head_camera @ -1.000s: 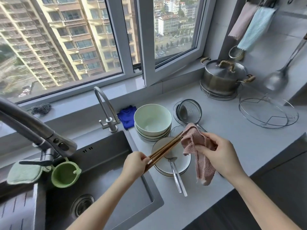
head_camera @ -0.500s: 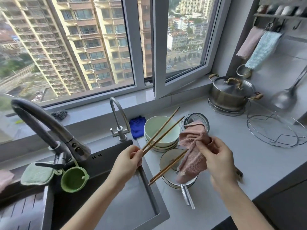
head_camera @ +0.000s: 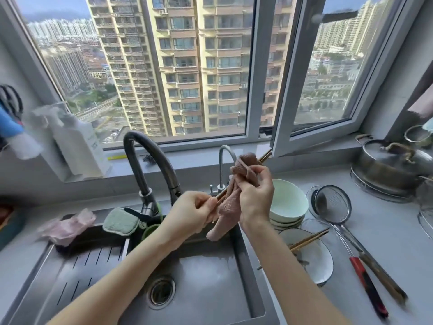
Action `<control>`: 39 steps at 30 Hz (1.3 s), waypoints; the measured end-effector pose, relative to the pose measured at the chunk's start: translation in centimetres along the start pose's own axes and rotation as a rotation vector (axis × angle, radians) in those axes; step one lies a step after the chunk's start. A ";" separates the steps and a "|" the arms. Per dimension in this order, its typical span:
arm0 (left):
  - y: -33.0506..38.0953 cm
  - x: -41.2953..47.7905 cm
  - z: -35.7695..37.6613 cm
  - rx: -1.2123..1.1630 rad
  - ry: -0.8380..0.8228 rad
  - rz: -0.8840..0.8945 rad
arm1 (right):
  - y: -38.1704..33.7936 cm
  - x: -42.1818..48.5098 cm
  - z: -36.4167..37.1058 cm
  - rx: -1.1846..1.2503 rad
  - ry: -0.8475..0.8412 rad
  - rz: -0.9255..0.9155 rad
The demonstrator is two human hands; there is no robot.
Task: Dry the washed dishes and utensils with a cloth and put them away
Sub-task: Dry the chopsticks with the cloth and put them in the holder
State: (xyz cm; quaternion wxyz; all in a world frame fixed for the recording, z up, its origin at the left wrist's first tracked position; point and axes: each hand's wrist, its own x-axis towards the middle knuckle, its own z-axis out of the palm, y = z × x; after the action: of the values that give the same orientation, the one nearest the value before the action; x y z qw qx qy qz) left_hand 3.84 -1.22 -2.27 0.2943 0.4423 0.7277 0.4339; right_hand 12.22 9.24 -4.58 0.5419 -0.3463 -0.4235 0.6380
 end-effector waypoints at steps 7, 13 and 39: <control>-2.9 -2.0 -7.5 -0.035 0.001 0.001 | -1.6 2.9 3.8 0.029 0.106 -0.021; -8.0 -2.3 -15.5 -0.272 0.191 -0.058 | 0.8 -1.7 8.5 0.009 0.082 -0.113; -16.2 -0.6 -38.4 -0.700 0.177 0.045 | 9.5 -15.6 33.5 -0.309 -0.931 0.233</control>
State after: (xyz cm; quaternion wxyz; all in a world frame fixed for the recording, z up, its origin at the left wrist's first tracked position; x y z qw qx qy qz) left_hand -33.38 -19.82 0.63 0.3541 0.2912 0.5479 0.6997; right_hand -19.02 -12.13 -0.12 0.1630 -0.1461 -0.6685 0.7107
